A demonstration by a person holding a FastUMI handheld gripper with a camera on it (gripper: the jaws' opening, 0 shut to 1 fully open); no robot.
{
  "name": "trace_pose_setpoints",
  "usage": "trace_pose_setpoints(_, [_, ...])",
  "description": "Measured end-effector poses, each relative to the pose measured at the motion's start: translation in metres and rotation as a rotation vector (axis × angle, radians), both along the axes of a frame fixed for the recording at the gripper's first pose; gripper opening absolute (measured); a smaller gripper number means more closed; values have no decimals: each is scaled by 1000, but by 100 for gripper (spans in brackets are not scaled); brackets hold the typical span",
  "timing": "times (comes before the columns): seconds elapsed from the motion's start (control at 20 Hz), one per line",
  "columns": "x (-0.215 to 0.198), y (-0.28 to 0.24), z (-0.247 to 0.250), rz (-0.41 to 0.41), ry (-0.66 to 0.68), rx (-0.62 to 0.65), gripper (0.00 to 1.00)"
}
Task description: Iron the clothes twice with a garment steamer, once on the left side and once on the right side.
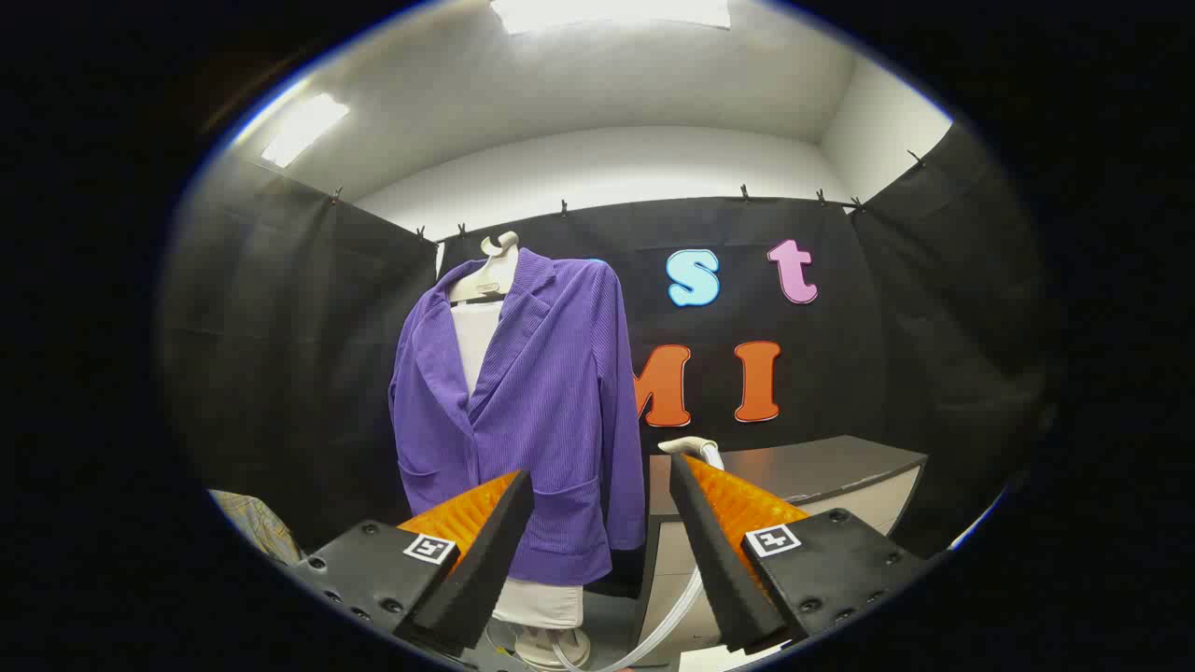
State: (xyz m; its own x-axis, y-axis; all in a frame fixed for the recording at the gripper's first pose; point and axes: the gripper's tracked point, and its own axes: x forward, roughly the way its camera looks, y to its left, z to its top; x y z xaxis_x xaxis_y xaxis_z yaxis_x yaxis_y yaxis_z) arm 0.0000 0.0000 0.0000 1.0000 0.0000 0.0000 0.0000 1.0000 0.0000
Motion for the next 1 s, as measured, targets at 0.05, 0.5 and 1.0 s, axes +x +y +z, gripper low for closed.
trace_pose_setpoints(0.05, [-1, 1, 0, 1, 0, 0, 97])
trace_pose_setpoints(0.5, [-1, 3, 0, 4, 0, -4, 97])
trace_pose_setpoints(1.0, [-2, 1, 0, 7, 0, -1, 97])
